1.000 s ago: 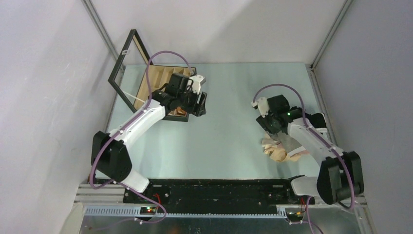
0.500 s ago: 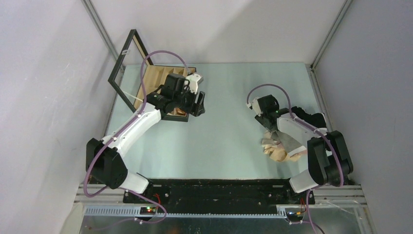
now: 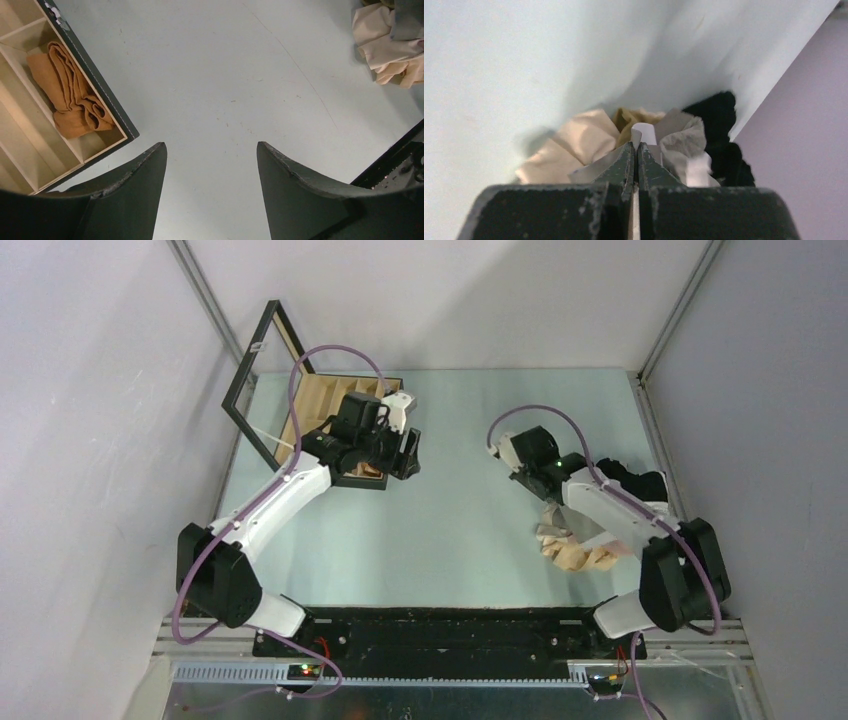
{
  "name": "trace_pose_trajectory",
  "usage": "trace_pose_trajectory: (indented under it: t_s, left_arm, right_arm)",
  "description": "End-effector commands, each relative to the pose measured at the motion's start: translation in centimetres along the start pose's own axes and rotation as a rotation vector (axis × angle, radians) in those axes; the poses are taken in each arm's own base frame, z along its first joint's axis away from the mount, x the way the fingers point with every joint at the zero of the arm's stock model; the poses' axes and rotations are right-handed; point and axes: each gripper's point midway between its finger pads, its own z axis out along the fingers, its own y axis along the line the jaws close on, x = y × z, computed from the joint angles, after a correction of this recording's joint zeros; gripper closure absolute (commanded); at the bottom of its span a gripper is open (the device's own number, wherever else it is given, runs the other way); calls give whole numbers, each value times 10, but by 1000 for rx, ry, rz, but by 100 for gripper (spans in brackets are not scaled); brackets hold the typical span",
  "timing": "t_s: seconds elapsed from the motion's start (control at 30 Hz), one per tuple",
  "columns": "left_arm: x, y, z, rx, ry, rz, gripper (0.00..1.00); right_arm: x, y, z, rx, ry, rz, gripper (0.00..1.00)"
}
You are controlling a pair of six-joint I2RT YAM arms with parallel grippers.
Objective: Roll the underwear
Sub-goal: Pick up the underwear.
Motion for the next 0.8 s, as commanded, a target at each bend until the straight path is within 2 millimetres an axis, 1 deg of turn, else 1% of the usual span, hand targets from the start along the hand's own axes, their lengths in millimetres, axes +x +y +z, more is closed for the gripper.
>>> trace_pose_trajectory:
  t_s: [0.0,0.03,0.07,0.1,0.13,0.17,0.2,0.23,0.27,0.3,0.33,0.37,0.4,0.47,0.53,0.57,0.6,0.63,0.67,0.7,0.73,0.77]
  left_arm:
    - [-15,1,-10,-20,-57,2,28]
    - [-15,2,-10,-26,-54,1,28]
    - [-15,5,-9,-34,-50,-2,29]
    - [-15,7,-9,-43,-46,-1,29]
    - [-15,11,-9,-58,-44,-3,29]
    - [-15,13,-10,-67,-38,-2,29]
    - [-15,19,-12,-89,-36,-4,29]
    - [-15,22,-14,-100,-33,-6,30]
    - [-16,30,-16,-125,-33,-15,30]
    - [-15,33,-19,-140,-30,-24,30]
    - [-16,41,-23,-165,-35,-42,30]
    - [-18,44,-27,-176,-42,-50,30]
    - [-19,50,-31,-193,-50,-61,30]
    - [-21,56,-39,-219,-64,-62,31]
    - [-22,59,-45,-234,-73,-51,31]
    - [-23,59,-47,-238,-79,-47,31]
    - [-21,60,-47,-238,-75,-44,30]
    - [-20,58,-46,-227,-71,-43,31]
    - [-17,57,-44,-218,-62,-43,30]
    - [-15,52,-42,-191,-56,-43,31]
    - [-10,51,-39,-181,-42,-46,31]
    - [-7,47,-36,-155,-33,-50,31]
  right_arm:
    - [-70,-2,-86,-63,-258,51,100]
    - [-87,-6,-105,-78,-315,80,100]
    - [-102,-1,-130,-137,-387,79,100]
    - [-108,3,-142,-173,-417,96,100]
    - [-120,7,-166,-233,-481,96,100]
    - [-125,12,-178,-277,-510,112,100]
    - [-134,19,-203,-369,-577,104,100]
    - [-135,23,-214,-419,-595,108,100]
    - [-143,26,-239,-490,-667,101,100]
    - [-144,29,-249,-531,-683,108,100]
    - [-148,31,-268,-580,-736,100,100]
    - [-147,32,-275,-605,-748,103,100]
    - [-148,33,-287,-635,-781,99,100]
    - [-147,34,-298,-672,-809,101,100]
    - [-142,32,-300,-692,-822,114,100]
    - [-139,25,-300,-677,-833,139,100]
    - [-133,27,-289,-675,-804,162,100]
    - [-125,24,-271,-654,-771,201,100]
    - [-117,16,-255,-629,-740,246,100]
    - [-104,23,-231,-631,-680,269,100]
    - [-93,15,-210,-594,-634,304,100]
    - [-76,24,-179,-593,-542,326,100]
